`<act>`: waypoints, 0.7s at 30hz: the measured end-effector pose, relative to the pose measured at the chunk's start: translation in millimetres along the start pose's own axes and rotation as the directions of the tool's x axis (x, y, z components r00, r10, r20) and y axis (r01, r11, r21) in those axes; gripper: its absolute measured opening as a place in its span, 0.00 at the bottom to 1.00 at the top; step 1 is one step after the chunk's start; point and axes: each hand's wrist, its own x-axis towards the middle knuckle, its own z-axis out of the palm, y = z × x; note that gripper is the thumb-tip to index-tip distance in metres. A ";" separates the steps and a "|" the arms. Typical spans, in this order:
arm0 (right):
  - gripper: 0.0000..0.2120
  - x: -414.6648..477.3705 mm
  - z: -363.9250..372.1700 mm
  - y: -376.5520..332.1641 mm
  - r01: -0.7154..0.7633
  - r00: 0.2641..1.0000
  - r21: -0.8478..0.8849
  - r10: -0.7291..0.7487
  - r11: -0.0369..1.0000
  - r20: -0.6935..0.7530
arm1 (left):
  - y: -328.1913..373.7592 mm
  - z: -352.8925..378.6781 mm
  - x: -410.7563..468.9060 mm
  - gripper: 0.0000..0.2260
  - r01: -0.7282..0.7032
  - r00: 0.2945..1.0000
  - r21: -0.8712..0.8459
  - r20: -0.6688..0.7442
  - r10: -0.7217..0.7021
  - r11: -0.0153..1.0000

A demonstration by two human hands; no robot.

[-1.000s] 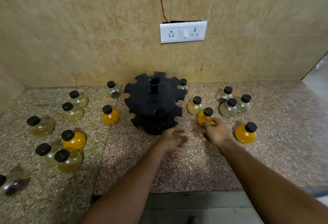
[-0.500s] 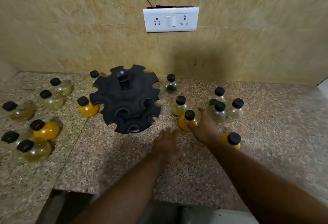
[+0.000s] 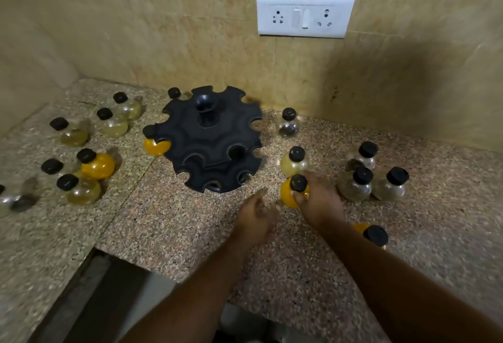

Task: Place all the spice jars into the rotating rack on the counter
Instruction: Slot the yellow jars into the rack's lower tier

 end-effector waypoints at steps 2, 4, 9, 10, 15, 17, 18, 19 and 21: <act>0.25 -1.0 3.4 -1.5 0.033 0.999 -0.024 -0.033 0.999 0.015 | 11.1 -6.1 0.3 0.12 0.114 0.949 -0.472 -0.209 -0.237 0.874; 0.24 -3.7 6.0 -8.8 0.096 0.995 0.008 -0.096 0.995 0.024 | 18.5 -19.5 -0.5 0.12 0.150 0.882 -0.702 -0.223 -0.414 0.696; 0.25 -3.0 11.0 -36.3 0.249 0.965 0.074 -0.254 0.966 0.071 | 15.7 -39.1 -0.9 0.14 0.163 0.843 -0.827 -0.166 -0.511 0.539; 0.25 -1.9 12.4 -42.2 0.269 0.959 0.084 -0.275 0.959 0.073 | 14.3 -42.1 -1.7 0.15 0.167 0.844 -0.833 -0.156 -0.513 0.528; 0.26 2.7 18.0 -63.3 0.306 0.943 0.147 -0.321 0.941 0.093 | 11.8 -58.5 -5.0 0.16 0.209 0.873 -0.761 -0.138 -0.469 0.614; 0.25 6.7 19.7 -65.2 0.289 0.949 0.142 -0.303 0.947 0.087 | 14.6 -59.8 -7.0 0.16 0.236 0.884 -0.702 -0.133 -0.449 0.672; 0.26 8.5 21.7 -67.4 0.277 0.954 0.132 -0.289 0.952 0.082 | 15.5 -60.9 -8.1 0.16 0.248 0.890 -0.677 -0.124 -0.439 0.693; 0.26 10.9 23.8 -69.8 0.261 0.959 0.130 -0.273 0.956 0.081 | 13.2 -61.9 -6.4 0.16 0.251 0.899 -0.655 -0.116 -0.423 0.713; 0.26 13.3 35.3 -93.8 0.274 0.953 0.141 -0.288 0.951 0.092 | 5.2 -81.4 -8.8 0.19 0.250 0.900 -0.623 -0.132 -0.415 0.741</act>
